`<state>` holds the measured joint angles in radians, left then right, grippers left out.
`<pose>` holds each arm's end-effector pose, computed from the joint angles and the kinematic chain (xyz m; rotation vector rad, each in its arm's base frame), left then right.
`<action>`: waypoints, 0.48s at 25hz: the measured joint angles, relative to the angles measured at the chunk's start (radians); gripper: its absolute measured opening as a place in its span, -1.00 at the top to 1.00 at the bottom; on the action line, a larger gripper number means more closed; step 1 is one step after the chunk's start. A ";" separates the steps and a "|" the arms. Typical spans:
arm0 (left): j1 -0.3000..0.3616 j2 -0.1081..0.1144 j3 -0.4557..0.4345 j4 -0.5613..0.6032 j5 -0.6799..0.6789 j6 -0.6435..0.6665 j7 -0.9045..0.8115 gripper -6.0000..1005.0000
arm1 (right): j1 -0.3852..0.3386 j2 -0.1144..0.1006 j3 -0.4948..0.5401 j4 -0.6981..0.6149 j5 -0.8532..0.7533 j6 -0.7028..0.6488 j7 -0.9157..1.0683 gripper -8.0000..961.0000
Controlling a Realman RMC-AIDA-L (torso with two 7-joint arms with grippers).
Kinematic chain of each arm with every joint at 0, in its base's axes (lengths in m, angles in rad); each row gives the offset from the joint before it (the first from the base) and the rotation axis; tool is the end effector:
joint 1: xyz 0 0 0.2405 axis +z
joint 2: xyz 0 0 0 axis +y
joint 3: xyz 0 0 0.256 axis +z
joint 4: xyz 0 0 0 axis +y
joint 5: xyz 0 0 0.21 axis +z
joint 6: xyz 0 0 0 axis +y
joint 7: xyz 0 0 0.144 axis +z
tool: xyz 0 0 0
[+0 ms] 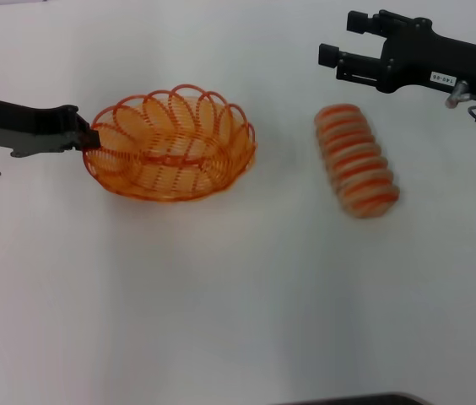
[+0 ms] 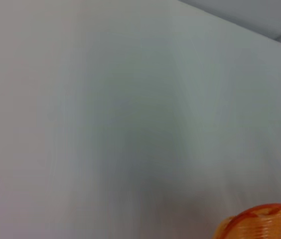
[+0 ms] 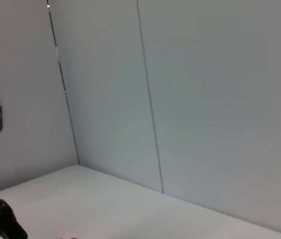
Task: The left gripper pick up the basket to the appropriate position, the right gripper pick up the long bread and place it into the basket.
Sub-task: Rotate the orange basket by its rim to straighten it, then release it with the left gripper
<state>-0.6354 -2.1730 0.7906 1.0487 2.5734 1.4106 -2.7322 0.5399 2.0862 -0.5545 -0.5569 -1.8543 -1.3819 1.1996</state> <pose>-0.2446 0.3728 0.0085 -2.0984 -1.7956 -0.1387 0.2754 0.3559 0.0105 -2.4014 0.5756 0.7891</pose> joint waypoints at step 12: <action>0.067 0.000 0.079 0.004 -0.036 -0.137 -0.085 0.87 | 0.003 0.000 -0.008 0.044 0.040 0.002 -0.061 -0.67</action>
<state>-0.5680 -2.1727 0.8701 1.0523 2.5372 1.2732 -2.8169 0.5425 2.0862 -0.5620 -0.5125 -1.8147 -1.3801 1.1385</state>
